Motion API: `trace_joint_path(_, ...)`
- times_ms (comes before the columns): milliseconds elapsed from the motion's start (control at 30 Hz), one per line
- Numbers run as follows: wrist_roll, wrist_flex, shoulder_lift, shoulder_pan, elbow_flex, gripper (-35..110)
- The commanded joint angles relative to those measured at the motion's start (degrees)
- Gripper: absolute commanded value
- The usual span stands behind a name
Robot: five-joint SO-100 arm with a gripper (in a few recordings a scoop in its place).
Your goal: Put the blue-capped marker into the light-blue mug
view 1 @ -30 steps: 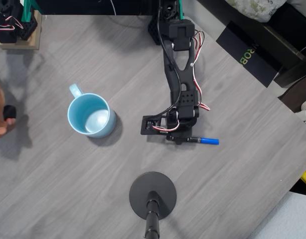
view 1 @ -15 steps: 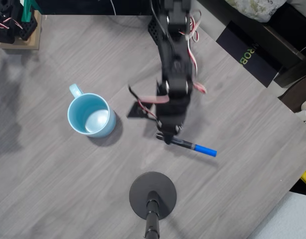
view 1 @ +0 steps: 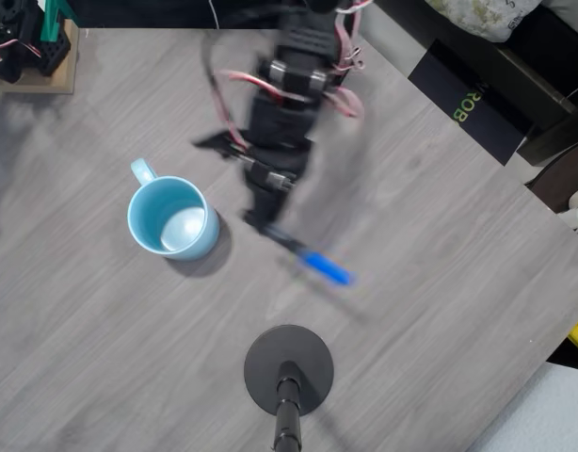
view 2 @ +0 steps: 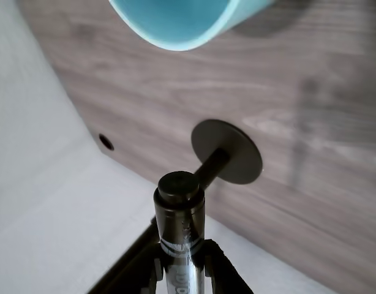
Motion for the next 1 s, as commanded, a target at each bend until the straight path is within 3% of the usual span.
trace_joint_path(0,1.41,-1.05,1.49,6.50,-0.44,0)
trace_joint_path(300,4.75,-6.06,-1.32,9.84,1.14,0)
trace_joint_path(967,9.58,-32.78,5.80,12.74,28.12,0)
